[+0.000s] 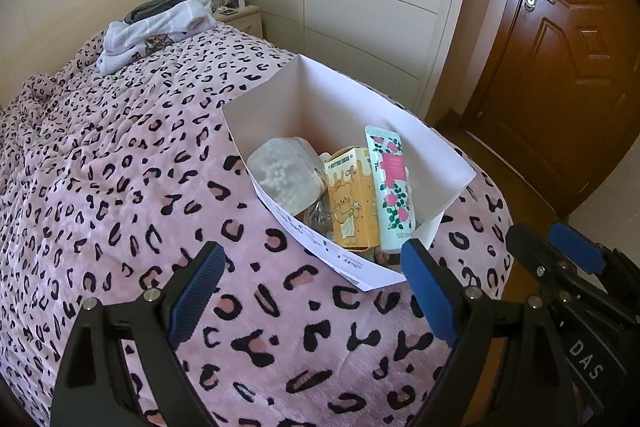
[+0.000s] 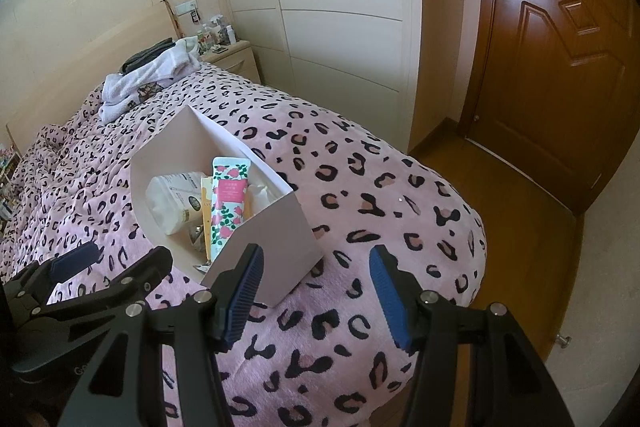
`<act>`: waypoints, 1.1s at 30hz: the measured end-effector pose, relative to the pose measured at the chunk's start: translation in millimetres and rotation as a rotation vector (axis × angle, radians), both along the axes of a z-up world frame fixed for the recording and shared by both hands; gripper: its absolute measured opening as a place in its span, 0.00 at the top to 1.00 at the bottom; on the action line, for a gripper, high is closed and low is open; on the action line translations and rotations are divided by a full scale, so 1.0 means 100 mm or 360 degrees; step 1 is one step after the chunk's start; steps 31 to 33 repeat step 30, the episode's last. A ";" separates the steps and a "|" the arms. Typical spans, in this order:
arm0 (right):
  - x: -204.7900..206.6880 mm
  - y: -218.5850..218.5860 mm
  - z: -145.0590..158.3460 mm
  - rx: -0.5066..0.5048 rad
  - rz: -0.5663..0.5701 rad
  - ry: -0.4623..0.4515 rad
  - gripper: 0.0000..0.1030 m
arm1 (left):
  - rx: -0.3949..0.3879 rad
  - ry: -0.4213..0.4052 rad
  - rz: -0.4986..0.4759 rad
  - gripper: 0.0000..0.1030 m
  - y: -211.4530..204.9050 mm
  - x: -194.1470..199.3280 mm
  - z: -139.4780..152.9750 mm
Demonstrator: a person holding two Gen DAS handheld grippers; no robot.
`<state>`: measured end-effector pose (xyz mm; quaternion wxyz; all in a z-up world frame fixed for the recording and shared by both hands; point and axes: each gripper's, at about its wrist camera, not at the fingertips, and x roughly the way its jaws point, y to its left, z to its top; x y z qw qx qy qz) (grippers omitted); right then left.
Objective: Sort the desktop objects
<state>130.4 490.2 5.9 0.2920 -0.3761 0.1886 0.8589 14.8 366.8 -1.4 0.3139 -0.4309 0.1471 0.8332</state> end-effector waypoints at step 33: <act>-0.01 0.04 -0.06 -0.0001 -0.0006 -0.0018 0.45 | 0.0007 0.0010 -0.0005 0.13 0.05 0.00 0.00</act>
